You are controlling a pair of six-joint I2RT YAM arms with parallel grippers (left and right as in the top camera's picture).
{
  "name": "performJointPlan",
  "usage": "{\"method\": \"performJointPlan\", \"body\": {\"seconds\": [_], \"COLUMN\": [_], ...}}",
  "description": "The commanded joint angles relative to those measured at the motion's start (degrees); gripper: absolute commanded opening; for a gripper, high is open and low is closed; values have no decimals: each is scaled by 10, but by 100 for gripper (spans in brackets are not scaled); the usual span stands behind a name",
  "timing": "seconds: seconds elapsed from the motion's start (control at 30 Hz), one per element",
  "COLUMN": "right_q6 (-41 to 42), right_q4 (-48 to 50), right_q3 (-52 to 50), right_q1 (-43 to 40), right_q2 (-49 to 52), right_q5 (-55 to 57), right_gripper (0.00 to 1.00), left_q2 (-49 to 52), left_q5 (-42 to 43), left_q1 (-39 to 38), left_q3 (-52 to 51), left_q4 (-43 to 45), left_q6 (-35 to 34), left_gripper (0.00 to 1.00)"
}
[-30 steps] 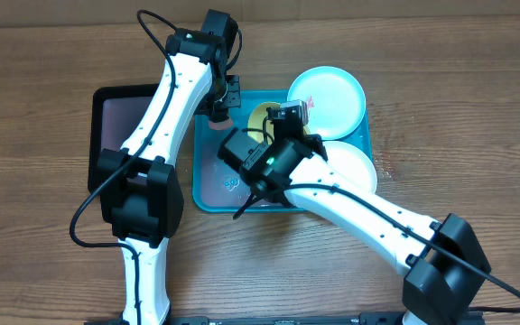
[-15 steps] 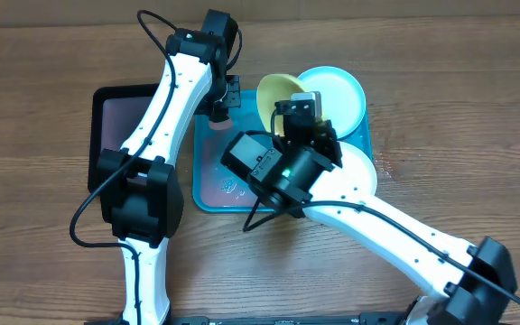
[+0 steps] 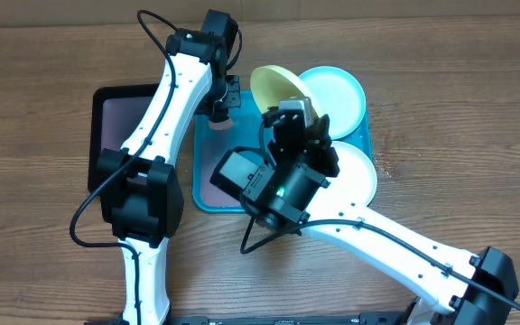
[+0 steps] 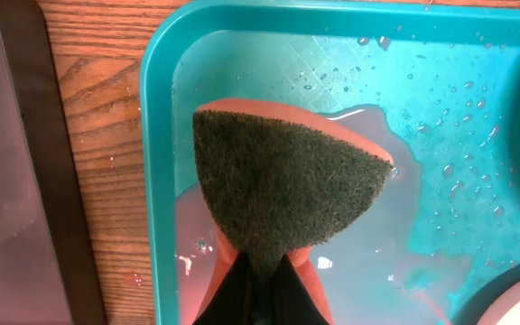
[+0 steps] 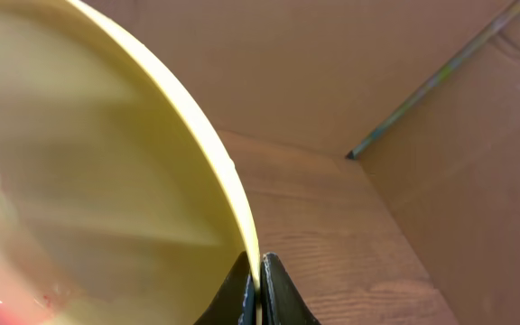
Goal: Clean dirty plates on tray and stack at the side
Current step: 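Tilt and lift the yellow plate off the teal tray with the right gripper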
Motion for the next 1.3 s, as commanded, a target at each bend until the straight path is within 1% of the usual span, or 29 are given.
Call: {"method": "performJointPlan", "body": {"seconds": [0.0,0.77,0.87,1.03,1.07,1.17,1.27], "right_q6": [10,10,10,11,11,10,-2], "right_q4": [1,-4,-6,-7,-7,-7,-3], "right_q3": [12,12,12,11,11,11,11], "right_q1": [9,9,9,-7,-18,-44,-87], "right_q2": [-15,-15,-15,-15,-15,-15,-15], "right_q5": [40,39,24,-85,-126,-197,-311], "right_gripper": [4,4,4,4,4,4,4], "left_q2": [-1,-1,-1,-1,-1,-1,-1], "left_q5": [-2,-2,-1,-1,-1,-2,-2], "left_q1": [1,1,1,1,1,1,1], "left_q3": [3,3,3,3,3,3,3], "left_q4": [0,0,0,0,0,0,2], "left_q6": [7,7,7,7,7,7,7], "left_gripper": [4,4,4,4,4,4,4]}}
